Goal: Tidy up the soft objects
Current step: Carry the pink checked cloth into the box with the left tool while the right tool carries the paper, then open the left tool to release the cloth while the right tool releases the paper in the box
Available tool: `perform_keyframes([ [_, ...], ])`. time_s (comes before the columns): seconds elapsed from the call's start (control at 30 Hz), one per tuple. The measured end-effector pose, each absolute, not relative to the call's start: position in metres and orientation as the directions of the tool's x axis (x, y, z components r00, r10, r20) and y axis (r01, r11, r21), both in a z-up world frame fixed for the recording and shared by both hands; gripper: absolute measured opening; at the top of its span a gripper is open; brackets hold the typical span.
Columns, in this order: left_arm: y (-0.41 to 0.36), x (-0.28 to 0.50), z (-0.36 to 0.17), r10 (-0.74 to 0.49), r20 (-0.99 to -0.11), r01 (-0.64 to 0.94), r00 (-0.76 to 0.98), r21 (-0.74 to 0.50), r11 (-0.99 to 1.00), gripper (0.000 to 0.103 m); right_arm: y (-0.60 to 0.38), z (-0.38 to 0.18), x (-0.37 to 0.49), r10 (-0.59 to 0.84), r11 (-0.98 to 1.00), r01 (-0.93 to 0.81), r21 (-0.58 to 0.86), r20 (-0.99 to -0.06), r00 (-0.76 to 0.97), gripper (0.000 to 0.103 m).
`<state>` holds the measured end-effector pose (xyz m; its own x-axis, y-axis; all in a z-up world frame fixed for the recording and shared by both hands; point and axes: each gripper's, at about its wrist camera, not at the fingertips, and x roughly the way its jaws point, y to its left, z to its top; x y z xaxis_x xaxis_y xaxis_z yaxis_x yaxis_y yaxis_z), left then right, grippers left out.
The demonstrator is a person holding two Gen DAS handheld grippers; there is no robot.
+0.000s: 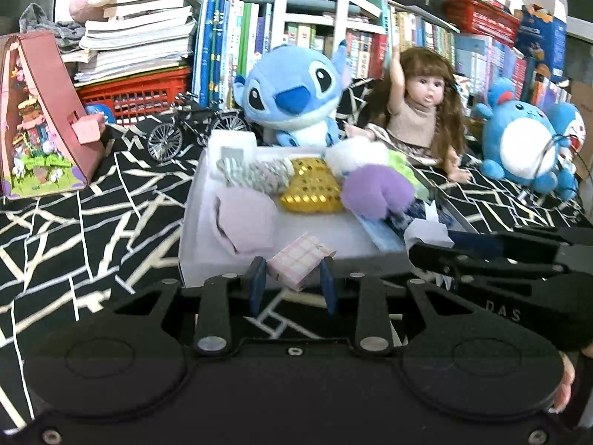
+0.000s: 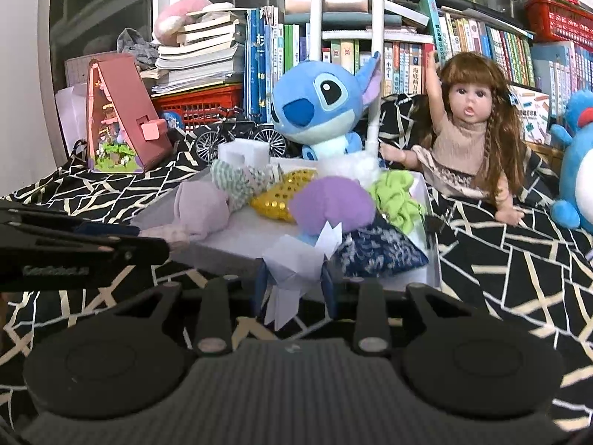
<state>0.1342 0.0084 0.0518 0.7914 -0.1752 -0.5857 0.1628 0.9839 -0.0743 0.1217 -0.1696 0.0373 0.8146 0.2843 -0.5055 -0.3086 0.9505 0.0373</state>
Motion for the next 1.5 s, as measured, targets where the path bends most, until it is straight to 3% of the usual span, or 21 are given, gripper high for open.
perform_keyframes([
  [0.57, 0.007, 0.201, 0.028, -0.121, -0.606, 0.099, 0.786, -0.070, 0.993, 0.030, -0.142, 0.034, 0.173, 0.279, 0.948, -0.317, 0.024, -0.543, 0.792, 0.037],
  [1.5, 0.007, 0.211, 0.019, -0.100, -0.630, 0.082, 0.771, -0.057, 0.995, 0.030, -0.136, 0.017, 0.187, 0.272, 0.950, -0.312, 0.029, -0.571, 0.775, 0.039],
])
